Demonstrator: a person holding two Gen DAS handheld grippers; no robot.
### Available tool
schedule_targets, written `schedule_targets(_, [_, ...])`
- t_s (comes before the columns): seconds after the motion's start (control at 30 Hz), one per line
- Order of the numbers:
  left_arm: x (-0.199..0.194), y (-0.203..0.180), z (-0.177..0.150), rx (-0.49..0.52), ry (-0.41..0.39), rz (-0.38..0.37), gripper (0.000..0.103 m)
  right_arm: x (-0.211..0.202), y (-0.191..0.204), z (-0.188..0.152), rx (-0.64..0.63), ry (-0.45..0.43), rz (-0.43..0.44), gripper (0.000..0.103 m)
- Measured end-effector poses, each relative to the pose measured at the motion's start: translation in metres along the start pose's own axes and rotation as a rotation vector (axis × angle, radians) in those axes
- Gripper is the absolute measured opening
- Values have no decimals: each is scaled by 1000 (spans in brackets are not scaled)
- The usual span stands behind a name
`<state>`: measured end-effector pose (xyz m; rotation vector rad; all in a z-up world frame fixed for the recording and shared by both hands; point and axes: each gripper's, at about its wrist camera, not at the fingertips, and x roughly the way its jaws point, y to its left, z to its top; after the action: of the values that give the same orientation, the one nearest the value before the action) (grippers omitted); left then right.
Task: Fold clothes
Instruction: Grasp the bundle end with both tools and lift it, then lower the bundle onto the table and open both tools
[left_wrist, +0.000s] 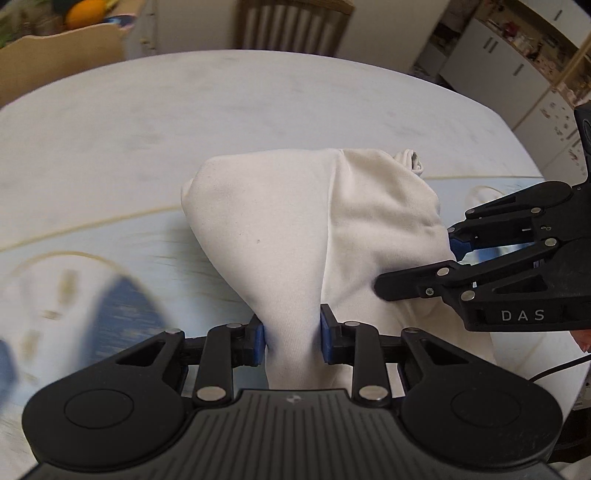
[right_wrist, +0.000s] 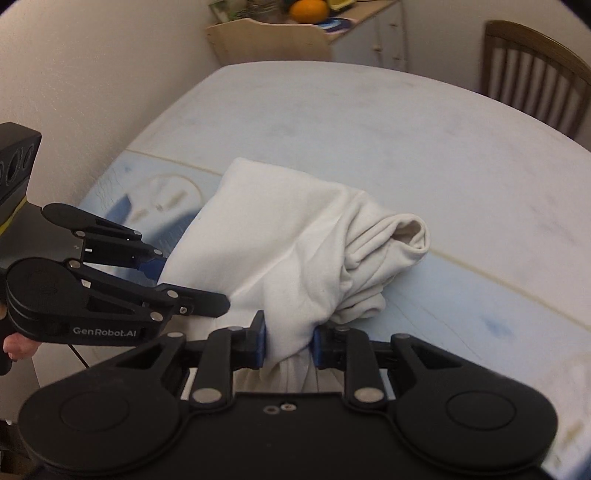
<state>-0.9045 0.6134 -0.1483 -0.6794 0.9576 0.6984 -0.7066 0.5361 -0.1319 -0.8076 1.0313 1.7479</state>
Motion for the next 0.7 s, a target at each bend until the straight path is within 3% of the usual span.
schedule_targets(0.2, [-21,111,30,-33,-19,88,26,63,62,88,-42,-18,22,103])
schedule_targets(0.37, [-29,175,59,-54,-33,140,26,103,89,144,-45,-32,22,103])
schedule_targets(0.6, [-7,227,73,-128,-19,135,28,152,103,180,-48,-13,1,103])
schedule_targets(0.67, [0,231,68,-147,-25,121,31,161,101,183,-42,-3,0,103])
schedule_targets(0.7, [-1,233,64,-145,-34,117,39,162,99,183,-45,0,8,103])
